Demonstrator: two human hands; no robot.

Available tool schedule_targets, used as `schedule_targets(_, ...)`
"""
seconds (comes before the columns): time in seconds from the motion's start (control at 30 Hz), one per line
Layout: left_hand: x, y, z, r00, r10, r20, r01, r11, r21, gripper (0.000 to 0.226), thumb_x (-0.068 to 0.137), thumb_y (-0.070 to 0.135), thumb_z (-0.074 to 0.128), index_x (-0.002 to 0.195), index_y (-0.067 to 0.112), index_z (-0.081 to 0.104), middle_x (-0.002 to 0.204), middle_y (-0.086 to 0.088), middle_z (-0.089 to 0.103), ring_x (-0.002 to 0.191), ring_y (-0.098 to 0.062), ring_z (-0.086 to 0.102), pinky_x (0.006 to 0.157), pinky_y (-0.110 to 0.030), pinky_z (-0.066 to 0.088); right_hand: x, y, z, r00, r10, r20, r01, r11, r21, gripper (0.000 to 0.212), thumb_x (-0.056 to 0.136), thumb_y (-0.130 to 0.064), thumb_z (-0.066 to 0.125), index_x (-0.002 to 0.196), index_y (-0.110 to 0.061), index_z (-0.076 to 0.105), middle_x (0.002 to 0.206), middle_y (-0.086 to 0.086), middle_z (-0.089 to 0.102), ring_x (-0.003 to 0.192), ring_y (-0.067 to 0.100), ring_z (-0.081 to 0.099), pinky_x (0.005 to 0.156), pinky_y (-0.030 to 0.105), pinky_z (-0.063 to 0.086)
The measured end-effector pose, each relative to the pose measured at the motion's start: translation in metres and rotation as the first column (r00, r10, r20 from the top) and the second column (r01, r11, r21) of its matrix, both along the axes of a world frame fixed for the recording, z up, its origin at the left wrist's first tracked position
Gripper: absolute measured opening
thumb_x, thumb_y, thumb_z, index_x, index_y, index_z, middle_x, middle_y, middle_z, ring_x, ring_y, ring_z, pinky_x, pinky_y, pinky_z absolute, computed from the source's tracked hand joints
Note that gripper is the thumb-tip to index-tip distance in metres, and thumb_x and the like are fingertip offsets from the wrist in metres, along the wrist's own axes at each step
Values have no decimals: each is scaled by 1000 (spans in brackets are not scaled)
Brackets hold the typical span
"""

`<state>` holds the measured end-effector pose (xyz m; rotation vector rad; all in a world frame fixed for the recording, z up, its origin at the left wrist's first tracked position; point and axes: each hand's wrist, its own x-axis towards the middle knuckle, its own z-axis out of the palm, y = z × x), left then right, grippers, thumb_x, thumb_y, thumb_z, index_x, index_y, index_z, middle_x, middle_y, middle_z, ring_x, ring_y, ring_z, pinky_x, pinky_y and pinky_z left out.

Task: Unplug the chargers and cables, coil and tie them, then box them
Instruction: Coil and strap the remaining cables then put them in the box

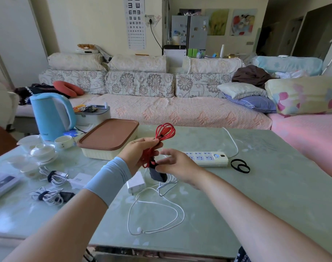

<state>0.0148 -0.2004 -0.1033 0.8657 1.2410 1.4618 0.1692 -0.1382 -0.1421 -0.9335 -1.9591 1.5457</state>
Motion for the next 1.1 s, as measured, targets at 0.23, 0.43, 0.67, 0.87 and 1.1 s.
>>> schedule_targets(0.23, -68, -40, -1, 953, 271, -133, -268, 963, 36, 17, 88, 4, 64, 103, 11, 61, 90, -9, 73, 73, -21, 62, 76, -37, 53, -64, -21, 1, 999, 43, 27, -47, 990, 131, 21, 96, -2, 53, 103, -12, 70, 90, 1, 72, 67, -3, 64, 61, 9, 45)
schedule_targets(0.43, -139, -66, -18, 905, 372, -205, -381, 924, -9, 27, 88, -1, 62, 111, 14, 61, 97, -6, 74, 83, -18, 68, 69, -28, 45, -122, -45, -5, 999, 37, 13, -37, 998, 59, 17, 104, -17, 44, 109, -16, 61, 91, 9, 66, 66, 24, 65, 46, 29, 52)
schedule_targets(0.67, -192, -56, -48, 803, 492, -336, -537, 842, -52, 43, 79, -1, 73, 118, 5, 56, 99, -14, 70, 84, -26, 71, 80, -35, 59, -186, -28, -27, 987, -18, 161, -28, 959, 282, 14, 101, -23, 47, 102, -28, 60, 104, -2, 61, 99, 19, 58, 78, 29, 45)
schedule_targets(0.87, -226, -45, -81, 646, 489, -587, -623, 782, -34, 59, 77, 11, 75, 126, 24, 45, 98, -2, 63, 91, -25, 67, 87, -39, 55, -232, -11, -51, 969, -71, 237, 4, 963, 270, 13, 100, -22, 50, 99, -25, 63, 111, 8, 64, 104, 27, 62, 86, 37, 55)
schedule_targets(1.1, -248, -30, -115, 241, 136, -961, -727, 682, -86, 58, 77, 43, 71, 126, 21, 49, 124, -7, 53, 115, -30, 46, 96, -38, 41, -242, 8, -72, 930, -117, 347, -10, 939, 345, 28, 102, -14, 46, 122, -15, 66, 116, 6, 54, 103, 19, 49, 74, 18, 33)
